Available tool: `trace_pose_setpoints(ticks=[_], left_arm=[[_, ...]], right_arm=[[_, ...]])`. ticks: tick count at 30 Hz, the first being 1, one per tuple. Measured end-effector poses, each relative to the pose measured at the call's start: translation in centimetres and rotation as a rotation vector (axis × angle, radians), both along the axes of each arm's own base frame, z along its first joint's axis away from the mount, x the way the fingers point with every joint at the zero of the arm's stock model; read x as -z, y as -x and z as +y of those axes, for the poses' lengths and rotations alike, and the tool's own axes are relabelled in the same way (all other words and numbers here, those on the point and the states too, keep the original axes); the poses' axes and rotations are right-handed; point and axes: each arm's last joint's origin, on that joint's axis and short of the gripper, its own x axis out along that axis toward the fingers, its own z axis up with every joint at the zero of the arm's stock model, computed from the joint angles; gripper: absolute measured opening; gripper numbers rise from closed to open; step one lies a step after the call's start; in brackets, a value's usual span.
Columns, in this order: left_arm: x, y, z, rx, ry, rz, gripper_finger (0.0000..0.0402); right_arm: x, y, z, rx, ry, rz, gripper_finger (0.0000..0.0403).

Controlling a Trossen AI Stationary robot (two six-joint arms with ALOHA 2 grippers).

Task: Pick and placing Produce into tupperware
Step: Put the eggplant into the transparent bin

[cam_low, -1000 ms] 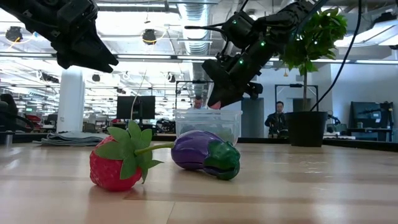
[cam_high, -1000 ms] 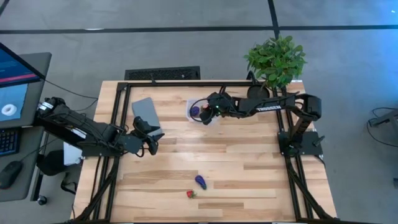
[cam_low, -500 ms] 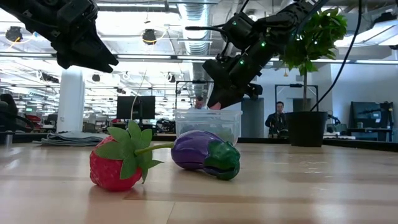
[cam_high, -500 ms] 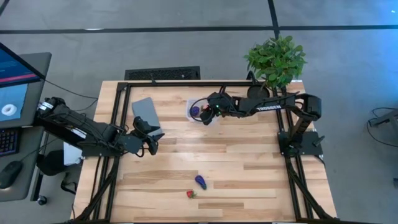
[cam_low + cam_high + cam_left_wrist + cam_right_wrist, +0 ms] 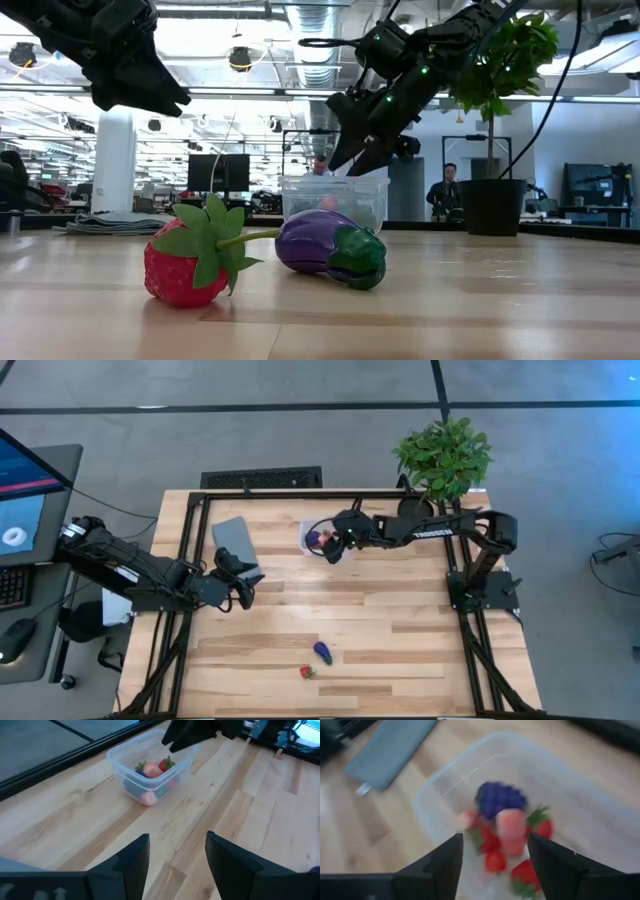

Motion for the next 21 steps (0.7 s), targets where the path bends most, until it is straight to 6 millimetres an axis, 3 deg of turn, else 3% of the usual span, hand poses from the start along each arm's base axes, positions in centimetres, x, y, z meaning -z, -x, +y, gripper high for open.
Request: trace_pose_setpoints(ticks=[5,12,16,21], left_arm=[[-0.3,-0.3,-0.3,0.083,0.027,-0.014,0.0180],[-0.4,-1.5,-1.0,0.204,-0.007,-0.028,0.0180],[0.3,-2.9,-1.8,0.323,-0.008,-0.009,0.0180],[2.3,-4.9,-3.1,0.475,0.004,0.041,0.0180]], right_arm=[[-1.3,0.3,0.8,-0.136,-0.069,-0.037,0.0259],[-5.7,1.6,3.9,-0.285,-0.013,-0.146,0.0260],[-7.8,2.6,6.2,-0.337,-0.021,-0.189,0.0260],[-8.7,4.0,9.3,-0.365,-0.096,-0.157,0.0260]])
